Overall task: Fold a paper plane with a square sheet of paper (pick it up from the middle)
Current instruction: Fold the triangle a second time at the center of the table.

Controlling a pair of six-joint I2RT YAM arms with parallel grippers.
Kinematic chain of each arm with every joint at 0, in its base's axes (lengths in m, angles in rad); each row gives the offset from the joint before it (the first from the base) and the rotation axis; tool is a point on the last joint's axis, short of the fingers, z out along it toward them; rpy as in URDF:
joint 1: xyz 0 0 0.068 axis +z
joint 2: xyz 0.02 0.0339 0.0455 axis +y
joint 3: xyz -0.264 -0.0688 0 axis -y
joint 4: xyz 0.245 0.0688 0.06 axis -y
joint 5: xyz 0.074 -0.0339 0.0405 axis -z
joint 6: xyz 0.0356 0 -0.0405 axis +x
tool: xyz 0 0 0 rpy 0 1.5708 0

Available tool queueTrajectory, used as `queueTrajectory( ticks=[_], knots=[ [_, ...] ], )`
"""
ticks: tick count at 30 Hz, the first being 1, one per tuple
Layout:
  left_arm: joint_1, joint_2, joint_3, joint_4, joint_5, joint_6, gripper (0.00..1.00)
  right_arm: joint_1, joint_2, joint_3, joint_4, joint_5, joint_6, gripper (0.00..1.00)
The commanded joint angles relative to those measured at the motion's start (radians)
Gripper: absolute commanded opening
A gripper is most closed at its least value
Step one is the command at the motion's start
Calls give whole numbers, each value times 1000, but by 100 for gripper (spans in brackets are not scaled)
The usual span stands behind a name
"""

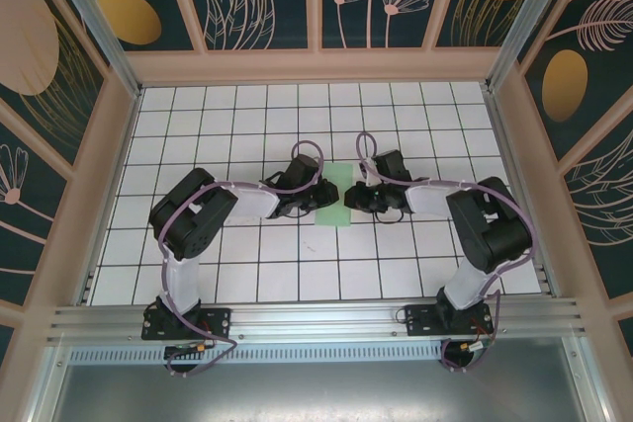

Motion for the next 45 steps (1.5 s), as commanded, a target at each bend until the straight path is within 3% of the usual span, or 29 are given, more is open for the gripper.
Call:
queueTrajectory(
  ticks=[1,12,24,30,34,45],
  knots=[
    [-1,13,1,-32,-2,-13,22,10,-86,-35,29,-61,31,18],
    [-1,15,10,-47,-2,-6,22,52,-23,-65,21,-107,21,13],
    [-1,21,8,-80,-30,2,22,45,68,-71,-116,21,-7,11],
    [-1,23,9,-138,-85,10,20,42,15,-102,-159,28,-17,11],
    [-1,33,4,-143,-94,4,19,34,-22,-150,-120,-67,-26,12],
    [-1,34,-10,-124,-84,3,19,-3,-52,-161,-190,-13,-37,12]
  ],
)
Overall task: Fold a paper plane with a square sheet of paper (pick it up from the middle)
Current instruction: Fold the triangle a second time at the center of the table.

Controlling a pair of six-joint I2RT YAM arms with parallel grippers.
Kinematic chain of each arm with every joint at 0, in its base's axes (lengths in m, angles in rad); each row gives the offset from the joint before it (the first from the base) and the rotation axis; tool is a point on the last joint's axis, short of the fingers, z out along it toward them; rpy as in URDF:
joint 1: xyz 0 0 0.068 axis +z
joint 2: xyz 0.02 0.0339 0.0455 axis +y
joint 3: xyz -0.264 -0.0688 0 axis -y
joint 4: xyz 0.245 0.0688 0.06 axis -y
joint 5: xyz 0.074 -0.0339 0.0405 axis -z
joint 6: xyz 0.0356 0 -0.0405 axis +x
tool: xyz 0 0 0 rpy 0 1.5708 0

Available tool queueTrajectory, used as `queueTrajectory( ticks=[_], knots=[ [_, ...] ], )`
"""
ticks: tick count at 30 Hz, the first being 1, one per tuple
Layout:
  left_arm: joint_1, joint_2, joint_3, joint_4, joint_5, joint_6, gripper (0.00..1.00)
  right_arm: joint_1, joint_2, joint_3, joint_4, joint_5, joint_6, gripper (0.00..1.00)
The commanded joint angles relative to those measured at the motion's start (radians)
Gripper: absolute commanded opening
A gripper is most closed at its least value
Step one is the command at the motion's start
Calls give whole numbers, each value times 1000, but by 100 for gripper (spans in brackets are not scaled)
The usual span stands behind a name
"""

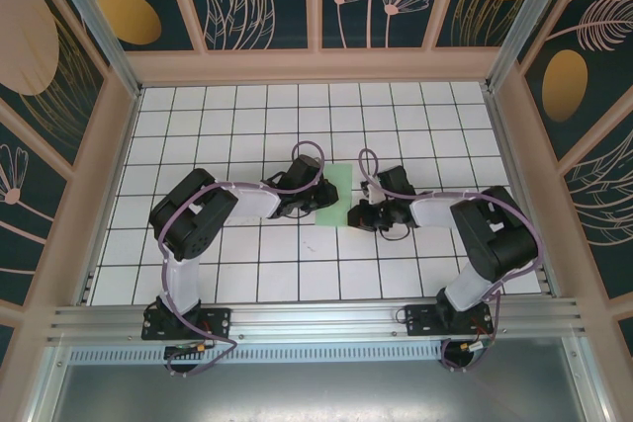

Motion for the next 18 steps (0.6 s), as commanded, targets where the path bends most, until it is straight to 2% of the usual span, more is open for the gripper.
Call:
queueTrajectory(
  ticks=[1,6,9,13,18],
  knots=[
    [4,34,-20,-85,-42,3,19,-14,-28,-25,-173,60,-22,12],
    [4,31,-16,-83,-37,5,20,-13,-115,32,-229,53,-23,13],
    [4,34,-16,-81,-35,5,20,-13,-140,49,-165,-8,4,14],
    [4,34,-10,-82,-31,7,20,-2,-71,98,-98,-77,31,14],
    [5,34,-8,-85,-34,6,20,4,46,148,-111,-33,32,11]
  ],
)
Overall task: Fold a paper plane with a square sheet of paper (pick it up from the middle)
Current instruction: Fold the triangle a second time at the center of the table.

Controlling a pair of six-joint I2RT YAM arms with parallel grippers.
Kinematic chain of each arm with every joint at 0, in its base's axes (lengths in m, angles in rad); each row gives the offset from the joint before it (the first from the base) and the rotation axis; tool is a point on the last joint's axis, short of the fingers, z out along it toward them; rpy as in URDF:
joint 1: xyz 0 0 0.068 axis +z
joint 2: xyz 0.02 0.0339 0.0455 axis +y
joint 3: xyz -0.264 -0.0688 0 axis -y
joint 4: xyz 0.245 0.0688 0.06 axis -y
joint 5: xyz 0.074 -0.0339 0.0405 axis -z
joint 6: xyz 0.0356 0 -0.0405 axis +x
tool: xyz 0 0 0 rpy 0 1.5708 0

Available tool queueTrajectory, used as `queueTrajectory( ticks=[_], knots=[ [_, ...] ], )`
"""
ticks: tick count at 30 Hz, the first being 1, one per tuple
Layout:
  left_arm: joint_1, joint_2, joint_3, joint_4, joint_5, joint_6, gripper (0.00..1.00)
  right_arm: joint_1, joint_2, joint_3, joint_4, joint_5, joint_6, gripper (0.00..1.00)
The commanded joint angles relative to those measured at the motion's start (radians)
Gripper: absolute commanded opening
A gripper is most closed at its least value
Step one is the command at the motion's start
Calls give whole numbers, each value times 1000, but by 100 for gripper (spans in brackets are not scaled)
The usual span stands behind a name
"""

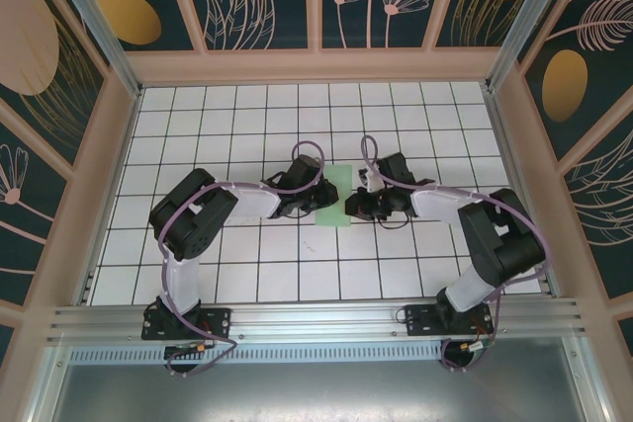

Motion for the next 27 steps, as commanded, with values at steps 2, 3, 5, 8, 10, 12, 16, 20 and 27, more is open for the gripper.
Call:
queueTrajectory(
  ticks=[2,3,5,8,10,12,16,20,27],
  knots=[
    [5,38,-11,-82,-35,4,20,9,84,10,1,-2,6,11],
    [5,39,-11,-82,-32,5,20,8,94,4,-3,5,2,11],
    [5,41,-9,-83,-30,5,20,7,104,-16,-25,46,-8,11],
    [5,38,-9,-91,-36,9,20,3,86,-54,-45,88,-18,11],
    [5,38,-9,-93,-38,10,20,2,69,-77,-62,105,-22,11],
    [5,39,-8,-96,-39,14,20,2,51,-100,-77,113,-26,11],
    [4,40,-3,-97,-37,15,20,4,-5,-132,-109,97,-39,12],
    [5,39,-1,-102,-38,19,20,2,-55,-124,-147,109,-52,13],
    [5,27,-3,-94,-31,22,21,2,-81,-57,-6,44,53,14]
  ],
)
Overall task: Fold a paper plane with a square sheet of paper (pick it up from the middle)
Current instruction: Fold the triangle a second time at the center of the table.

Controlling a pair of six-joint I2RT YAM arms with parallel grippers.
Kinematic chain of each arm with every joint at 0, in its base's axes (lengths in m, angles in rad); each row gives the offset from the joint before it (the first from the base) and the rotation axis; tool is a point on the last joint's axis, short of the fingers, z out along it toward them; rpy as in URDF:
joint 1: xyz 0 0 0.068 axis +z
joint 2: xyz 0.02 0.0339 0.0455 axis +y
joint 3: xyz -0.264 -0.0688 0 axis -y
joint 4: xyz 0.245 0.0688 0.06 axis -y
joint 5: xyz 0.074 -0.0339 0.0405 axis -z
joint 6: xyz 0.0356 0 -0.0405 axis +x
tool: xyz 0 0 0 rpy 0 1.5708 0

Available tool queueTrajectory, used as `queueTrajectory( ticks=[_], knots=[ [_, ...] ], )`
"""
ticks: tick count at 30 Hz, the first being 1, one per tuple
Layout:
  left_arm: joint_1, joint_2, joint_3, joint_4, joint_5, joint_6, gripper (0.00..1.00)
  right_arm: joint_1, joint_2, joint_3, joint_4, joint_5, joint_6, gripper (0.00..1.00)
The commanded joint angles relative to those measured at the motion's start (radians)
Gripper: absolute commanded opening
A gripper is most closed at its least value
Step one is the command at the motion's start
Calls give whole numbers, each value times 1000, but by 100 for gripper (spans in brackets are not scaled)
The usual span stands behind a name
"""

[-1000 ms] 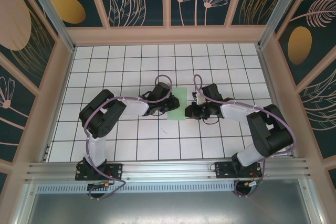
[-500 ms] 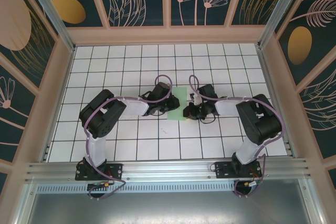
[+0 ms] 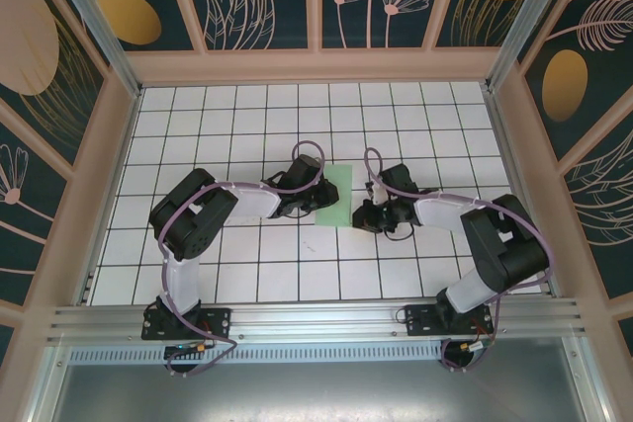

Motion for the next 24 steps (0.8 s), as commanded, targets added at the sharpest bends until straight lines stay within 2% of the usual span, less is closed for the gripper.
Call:
queueTrajectory(
  ticks=[1,4,11,16,24],
  knots=[
    [5,28,-6,-86,-28,20,21,1,7,53,70,-37,62,13],
    [4,27,-6,-79,-24,19,21,1,73,83,130,-67,84,13],
    [5,27,-11,-77,-23,21,21,-8,218,101,112,-64,52,12],
    [7,14,-2,-102,-75,63,21,-10,250,75,8,66,11,11],
    [41,32,9,-119,-173,138,20,-14,246,15,17,69,-9,10]
  ],
)
